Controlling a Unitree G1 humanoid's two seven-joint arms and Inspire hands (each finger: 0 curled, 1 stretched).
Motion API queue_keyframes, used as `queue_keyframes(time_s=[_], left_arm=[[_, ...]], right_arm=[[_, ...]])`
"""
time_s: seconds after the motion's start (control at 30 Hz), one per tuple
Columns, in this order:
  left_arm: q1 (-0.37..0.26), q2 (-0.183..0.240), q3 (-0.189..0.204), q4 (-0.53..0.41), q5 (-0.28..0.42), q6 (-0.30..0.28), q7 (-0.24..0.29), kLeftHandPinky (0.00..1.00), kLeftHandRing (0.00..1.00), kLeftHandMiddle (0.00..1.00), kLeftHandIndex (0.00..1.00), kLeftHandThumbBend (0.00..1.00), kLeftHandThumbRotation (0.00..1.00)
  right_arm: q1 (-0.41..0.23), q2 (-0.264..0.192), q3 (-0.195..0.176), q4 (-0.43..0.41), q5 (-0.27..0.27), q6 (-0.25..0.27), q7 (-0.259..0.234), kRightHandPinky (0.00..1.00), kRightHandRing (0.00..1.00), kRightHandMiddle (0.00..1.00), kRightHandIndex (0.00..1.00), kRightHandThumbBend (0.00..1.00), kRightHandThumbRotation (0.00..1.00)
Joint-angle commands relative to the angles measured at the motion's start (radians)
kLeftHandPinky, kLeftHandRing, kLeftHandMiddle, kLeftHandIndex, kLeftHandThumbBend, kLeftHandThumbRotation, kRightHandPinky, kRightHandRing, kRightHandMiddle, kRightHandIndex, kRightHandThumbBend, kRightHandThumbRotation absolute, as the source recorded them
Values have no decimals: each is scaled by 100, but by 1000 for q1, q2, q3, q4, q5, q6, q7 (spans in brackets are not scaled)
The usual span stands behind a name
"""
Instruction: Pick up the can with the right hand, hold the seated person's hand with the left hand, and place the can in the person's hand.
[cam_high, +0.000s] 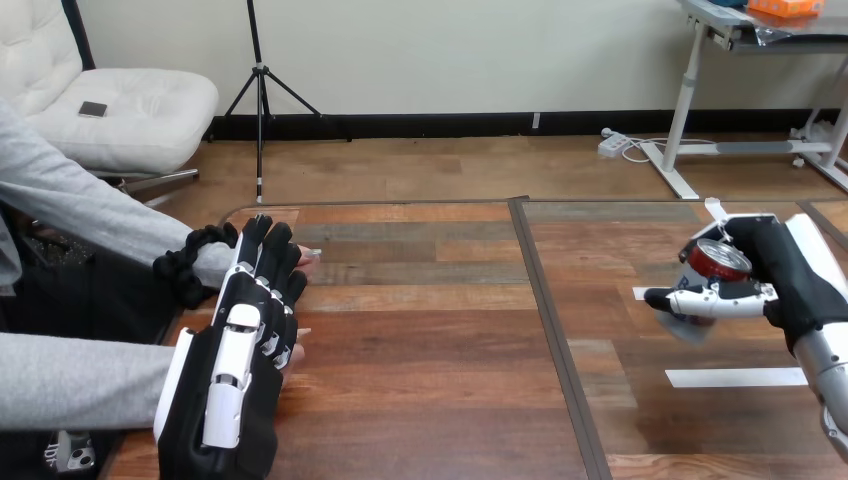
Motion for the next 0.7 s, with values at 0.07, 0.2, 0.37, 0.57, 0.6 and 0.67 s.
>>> queue_keyframes(time_s=[0.07,0.2,0.37,0.57,0.6,0.67], left_arm=[[-27,-39,6,5,26,-31,6,100,100,100,100,3,92],[-24,-34,11,-8,40,-17,24,100,100,100,100,5,92],[-29,-24,16,-5,55,-28,29,100,100,100,100,6,92],[-40,-17,34,5,111,-47,65,100,100,100,100,2,91],[-43,-11,39,4,129,-48,73,100,100,100,100,2,91],[-46,-3,43,3,148,-48,82,100,100,100,99,1,91]], right_arm=[[-41,-37,-2,-74,6,-57,3,22,27,35,42,88,0],[-33,-35,0,-95,8,-53,19,23,27,35,42,88,0],[-26,-31,-2,-112,18,-56,47,25,29,36,42,87,0],[-17,-31,0,-138,16,-62,66,25,28,36,42,86,0],[-16,-29,-1,-140,17,-69,69,25,28,36,42,86,0],[-14,-27,-2,-143,18,-76,71,23,26,36,42,87,0]])
